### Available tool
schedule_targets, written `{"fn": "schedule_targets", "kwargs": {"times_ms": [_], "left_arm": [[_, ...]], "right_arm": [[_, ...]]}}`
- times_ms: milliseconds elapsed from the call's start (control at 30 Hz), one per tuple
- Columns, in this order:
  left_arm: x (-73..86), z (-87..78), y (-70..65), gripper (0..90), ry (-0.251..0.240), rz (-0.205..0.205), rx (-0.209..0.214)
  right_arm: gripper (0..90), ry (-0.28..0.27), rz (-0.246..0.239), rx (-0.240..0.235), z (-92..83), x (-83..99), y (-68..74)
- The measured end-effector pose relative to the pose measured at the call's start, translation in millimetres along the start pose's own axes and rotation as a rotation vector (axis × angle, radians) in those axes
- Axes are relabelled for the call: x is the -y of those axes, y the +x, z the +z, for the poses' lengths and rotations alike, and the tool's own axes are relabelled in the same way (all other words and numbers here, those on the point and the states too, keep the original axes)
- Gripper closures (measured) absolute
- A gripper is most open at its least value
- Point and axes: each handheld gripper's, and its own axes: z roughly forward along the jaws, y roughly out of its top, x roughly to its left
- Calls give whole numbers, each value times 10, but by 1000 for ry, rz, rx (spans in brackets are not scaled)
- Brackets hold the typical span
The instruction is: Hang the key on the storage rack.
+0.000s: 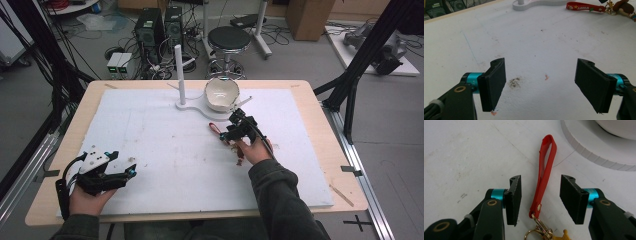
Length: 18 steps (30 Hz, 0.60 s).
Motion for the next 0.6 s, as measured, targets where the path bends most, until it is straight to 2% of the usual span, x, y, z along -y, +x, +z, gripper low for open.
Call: {"fn": "schedule_targets", "kwargs": {"times_ms": [133,600], "left_arm": [[0,-2,1,254,-1,-1,-1],[0,-2,0,254,-1,-2,0]], "right_arm": [[530,25,0,1,35,0,13],[573,43,2,8,100,3,13]]}}
